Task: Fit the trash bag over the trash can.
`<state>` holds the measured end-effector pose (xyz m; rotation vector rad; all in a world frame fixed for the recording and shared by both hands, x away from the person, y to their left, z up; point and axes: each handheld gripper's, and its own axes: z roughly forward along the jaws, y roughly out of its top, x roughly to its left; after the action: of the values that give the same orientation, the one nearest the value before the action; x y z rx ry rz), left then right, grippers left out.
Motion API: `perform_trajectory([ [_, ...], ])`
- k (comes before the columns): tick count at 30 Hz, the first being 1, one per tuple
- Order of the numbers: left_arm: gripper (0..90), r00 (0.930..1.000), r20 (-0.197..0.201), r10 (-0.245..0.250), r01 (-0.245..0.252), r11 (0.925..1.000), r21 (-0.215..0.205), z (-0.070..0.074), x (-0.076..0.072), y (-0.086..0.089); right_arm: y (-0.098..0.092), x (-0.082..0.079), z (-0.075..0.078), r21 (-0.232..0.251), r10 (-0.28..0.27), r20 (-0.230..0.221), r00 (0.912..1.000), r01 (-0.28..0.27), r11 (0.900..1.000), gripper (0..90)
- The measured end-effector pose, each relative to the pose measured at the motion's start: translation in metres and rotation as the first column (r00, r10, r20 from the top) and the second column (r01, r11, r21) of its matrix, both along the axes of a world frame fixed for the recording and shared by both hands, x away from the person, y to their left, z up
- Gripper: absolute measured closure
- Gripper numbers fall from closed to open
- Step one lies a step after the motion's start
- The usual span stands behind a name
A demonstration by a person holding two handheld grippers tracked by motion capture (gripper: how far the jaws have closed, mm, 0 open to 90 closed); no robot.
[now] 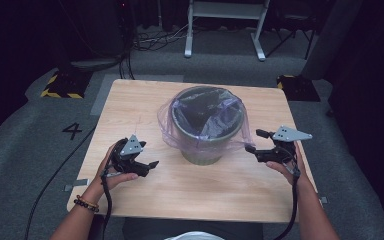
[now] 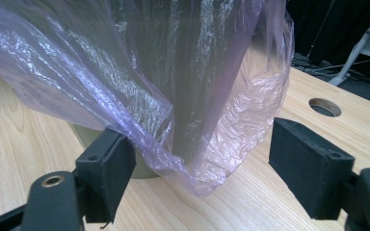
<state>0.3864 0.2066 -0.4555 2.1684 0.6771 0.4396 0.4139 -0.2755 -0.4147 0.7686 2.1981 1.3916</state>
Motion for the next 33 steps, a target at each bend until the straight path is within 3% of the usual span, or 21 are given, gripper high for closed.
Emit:
perform_trajectory([
  [4,16.0,0.9983,-0.057,-0.012,0.014,0.9995,0.03,-0.018,0.002,-0.001,-0.001,-0.004,0.003,0.0,0.015,-0.003,0.9999,-0.015,1.0,18.8],
  [12,16.0,0.9951,-0.095,-0.028,0.036,0.9959,0.084,-0.044,0.002,-0.006,-0.003,-0.011,0.008,-0.012,0.037,0.004,0.9993,-0.037,0.999,17.4],
  [16,15.8,0.9941,-0.105,-0.029,0.035,0.9979,0.054,-0.047,0.003,-0.005,-0.004,-0.014,0.01,-0.012,0.035,0.01,0.9993,-0.035,0.999,17.6],
  [19,15.3,0.9898,-0.14,-0.025,0.03,0.999,0.033,-0.048,0.006,-0.003,-0.005,-0.015,0.012,-0.025,0.022,0.019,0.9996,-0.021,0.999,16.6],
  [30,13.4,0.9888,-0.145,-0.034,0.039,0.9986,0.035,-0.048,0.008,-0.004,0.001,-0.02,0.038,0.008,0.011,0.083,0.9964,-0.012,1.0,16.4],
  [33,13.3,0.9889,-0.145,-0.034,0.039,0.9986,0.036,-0.048,0.008,-0.004,0.006,-0.019,0.047,-0.009,0.009,0.102,0.9947,-0.008,1.0,16.4],
])
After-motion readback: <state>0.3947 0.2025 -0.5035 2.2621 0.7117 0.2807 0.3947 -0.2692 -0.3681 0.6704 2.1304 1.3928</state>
